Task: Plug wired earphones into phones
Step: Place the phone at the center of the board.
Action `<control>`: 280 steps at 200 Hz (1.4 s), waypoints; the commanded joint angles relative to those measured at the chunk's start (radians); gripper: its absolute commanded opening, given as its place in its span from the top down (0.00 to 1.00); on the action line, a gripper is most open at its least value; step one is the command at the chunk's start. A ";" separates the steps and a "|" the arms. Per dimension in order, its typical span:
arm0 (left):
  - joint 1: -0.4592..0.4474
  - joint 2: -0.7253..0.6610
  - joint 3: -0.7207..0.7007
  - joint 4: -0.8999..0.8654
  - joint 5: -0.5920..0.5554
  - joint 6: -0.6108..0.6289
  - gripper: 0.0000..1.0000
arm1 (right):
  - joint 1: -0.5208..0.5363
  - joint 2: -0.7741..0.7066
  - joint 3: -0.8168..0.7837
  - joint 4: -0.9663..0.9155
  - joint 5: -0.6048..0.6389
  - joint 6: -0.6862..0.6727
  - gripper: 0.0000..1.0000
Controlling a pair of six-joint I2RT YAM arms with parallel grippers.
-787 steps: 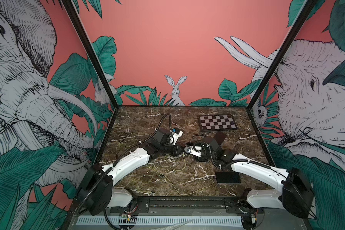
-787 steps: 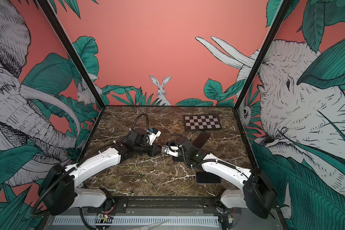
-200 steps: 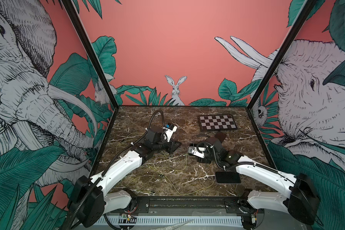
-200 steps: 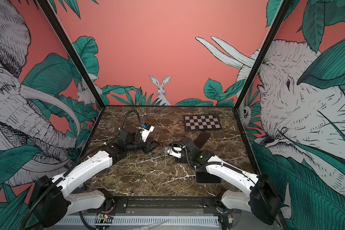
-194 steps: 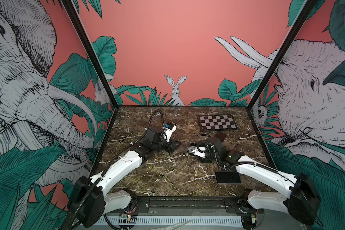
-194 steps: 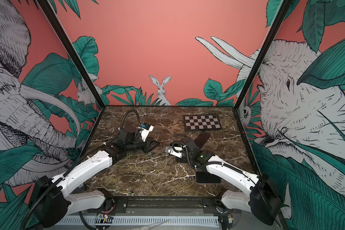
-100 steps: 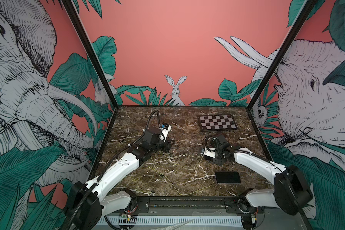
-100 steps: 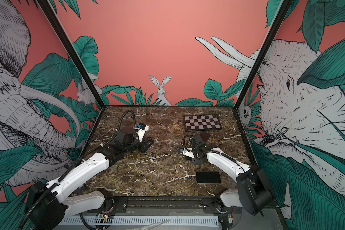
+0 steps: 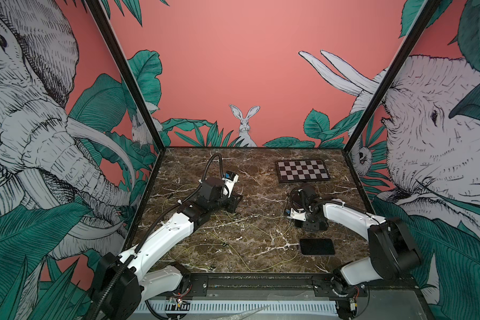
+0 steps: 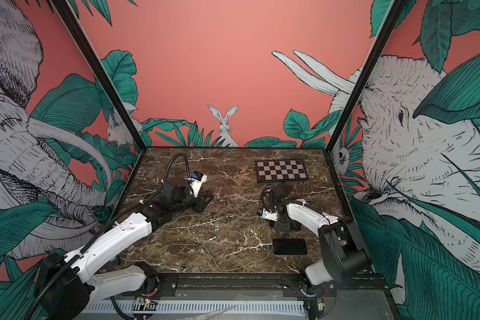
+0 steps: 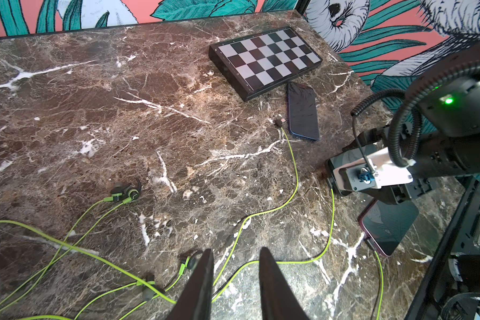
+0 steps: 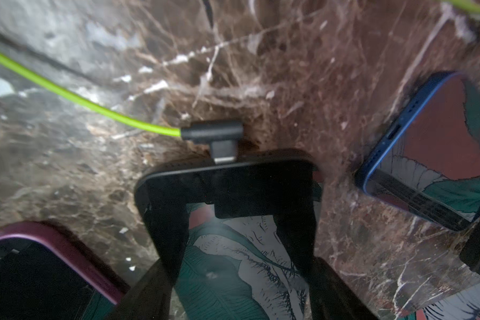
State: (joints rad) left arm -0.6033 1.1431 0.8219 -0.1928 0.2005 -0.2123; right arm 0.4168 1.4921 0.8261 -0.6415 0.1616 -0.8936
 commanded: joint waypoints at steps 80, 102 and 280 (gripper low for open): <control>0.005 -0.016 -0.015 -0.002 -0.006 0.010 0.71 | 0.000 -0.092 0.053 0.009 -0.048 0.060 0.01; 0.005 -0.017 -0.017 0.006 0.000 0.008 0.71 | 0.000 -0.152 0.101 0.064 -0.111 0.222 0.01; 0.005 0.005 -0.018 0.018 0.031 -0.012 0.72 | -0.022 0.215 0.229 0.529 -0.026 1.611 0.59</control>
State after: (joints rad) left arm -0.6033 1.1454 0.8124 -0.1810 0.2241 -0.2169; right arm 0.4110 1.6817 1.0393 -0.1349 0.0772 0.6106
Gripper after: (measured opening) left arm 0.282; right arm 0.407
